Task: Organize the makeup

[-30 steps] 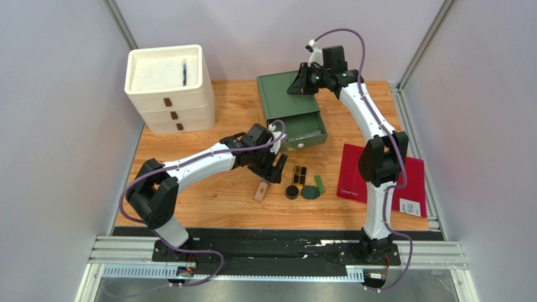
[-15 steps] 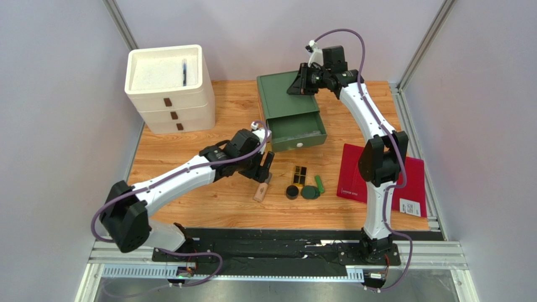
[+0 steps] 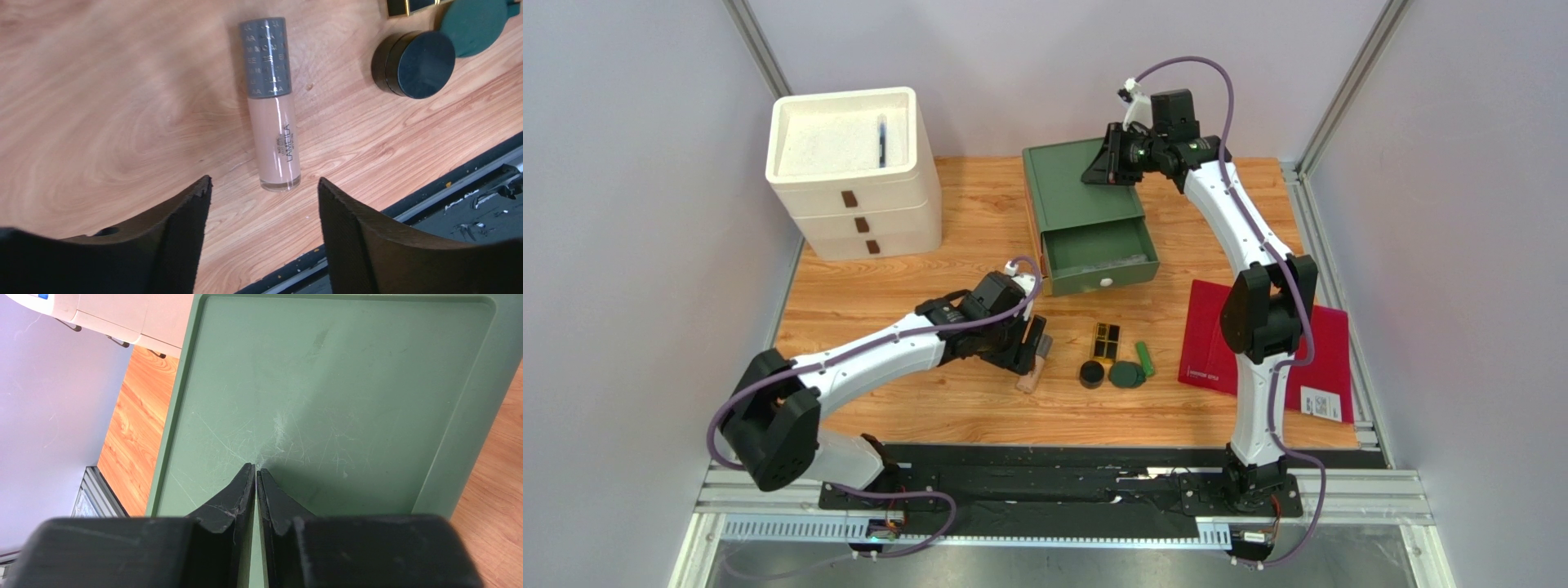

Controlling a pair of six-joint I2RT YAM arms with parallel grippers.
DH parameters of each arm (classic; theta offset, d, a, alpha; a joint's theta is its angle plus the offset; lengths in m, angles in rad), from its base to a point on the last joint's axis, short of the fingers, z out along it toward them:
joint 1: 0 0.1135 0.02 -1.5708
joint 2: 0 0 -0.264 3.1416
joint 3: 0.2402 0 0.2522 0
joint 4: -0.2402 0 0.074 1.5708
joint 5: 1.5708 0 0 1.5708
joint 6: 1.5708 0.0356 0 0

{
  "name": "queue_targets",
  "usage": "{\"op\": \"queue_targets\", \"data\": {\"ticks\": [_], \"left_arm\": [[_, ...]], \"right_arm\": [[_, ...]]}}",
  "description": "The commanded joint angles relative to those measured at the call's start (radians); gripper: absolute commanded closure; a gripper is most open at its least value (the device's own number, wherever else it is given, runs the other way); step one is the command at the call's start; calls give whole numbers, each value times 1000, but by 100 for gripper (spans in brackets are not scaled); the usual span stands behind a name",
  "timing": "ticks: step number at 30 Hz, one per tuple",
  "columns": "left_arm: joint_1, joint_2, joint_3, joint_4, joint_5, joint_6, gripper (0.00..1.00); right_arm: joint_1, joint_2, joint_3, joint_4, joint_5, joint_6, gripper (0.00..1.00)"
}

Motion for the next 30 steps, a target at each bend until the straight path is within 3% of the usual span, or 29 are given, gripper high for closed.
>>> {"op": "queue_targets", "data": {"ticks": [1,2,15,18,21,22,30], "left_arm": [[4,70,-5,125,119,-31,34],[4,96,-15,132,124,-38,37],[4,262,-27,231,151,-62,41],[4,292,-22,220,141,-61,52],[2,300,-27,189,95,-65,85],[2,299,-33,179,75,-73,100],[33,130,-148,76,-74,-126,100]], "right_arm": [[0,53,-38,-69,8,0,86],[0,53,-41,-64,5,3,86],[0,42,-62,-61,-3,2,86],[0,38,-64,-61,2,0,86],[-1,38,-61,-61,2,0,86],[0,38,-62,-61,3,0,86],[0,47,-45,-64,0,2,86]]}}
